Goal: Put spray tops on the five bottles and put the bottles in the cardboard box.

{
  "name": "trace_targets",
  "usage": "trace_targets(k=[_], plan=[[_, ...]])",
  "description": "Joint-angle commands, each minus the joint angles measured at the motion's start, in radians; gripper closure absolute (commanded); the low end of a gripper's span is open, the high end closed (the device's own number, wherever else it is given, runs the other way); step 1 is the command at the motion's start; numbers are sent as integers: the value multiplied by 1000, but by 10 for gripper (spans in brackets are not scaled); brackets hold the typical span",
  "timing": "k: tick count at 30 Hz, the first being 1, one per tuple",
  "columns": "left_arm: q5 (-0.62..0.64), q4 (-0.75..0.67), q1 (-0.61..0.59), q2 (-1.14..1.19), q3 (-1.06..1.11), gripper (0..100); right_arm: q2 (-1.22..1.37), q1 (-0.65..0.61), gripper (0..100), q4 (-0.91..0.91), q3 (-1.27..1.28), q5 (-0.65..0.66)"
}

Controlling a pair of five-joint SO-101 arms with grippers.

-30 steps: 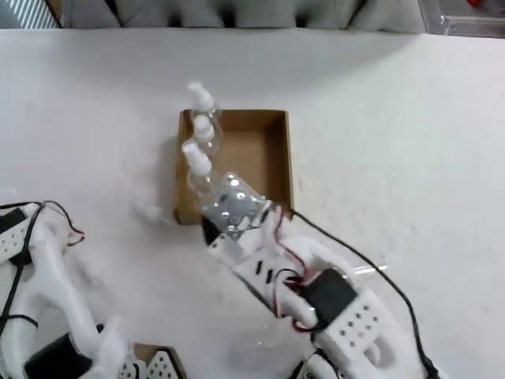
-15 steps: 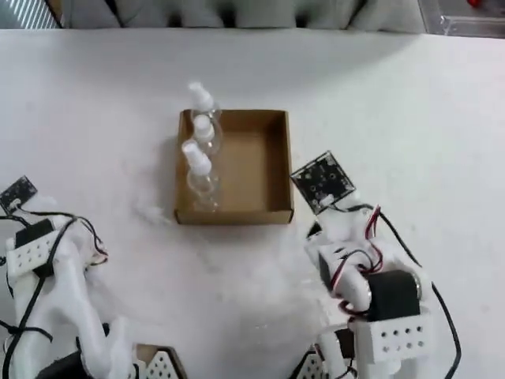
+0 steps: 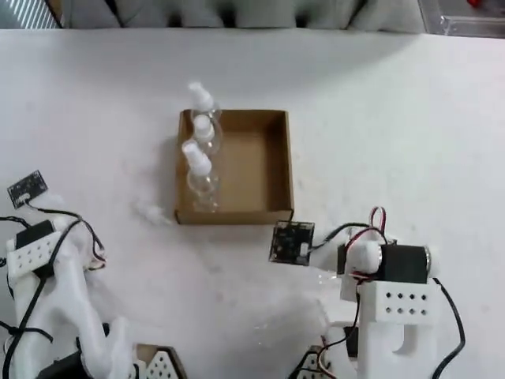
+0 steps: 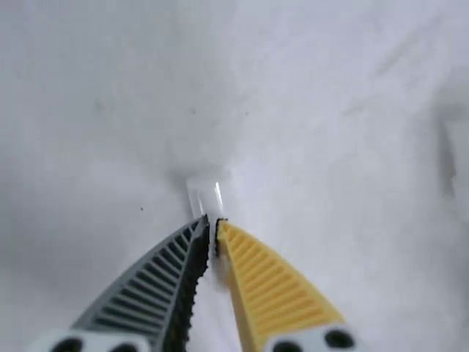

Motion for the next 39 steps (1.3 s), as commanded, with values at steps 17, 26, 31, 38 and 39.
trace_targets(k=[17, 26, 31, 38, 39], plan=[[-11, -94, -4, -25, 54, 972, 15, -168, 736, -311, 304, 166], [-11, -94, -4, -25, 55, 972, 16, -160, 737, -441, 410, 173], [-11, -94, -4, -25, 55, 972, 7, -156, 737, -421, 385, 170], [-11, -94, -4, -25, 55, 972, 5, -110, 737, -197, 173, 175], [-11, -94, -4, -25, 55, 972, 5, -113, 737, -166, 158, 175]])
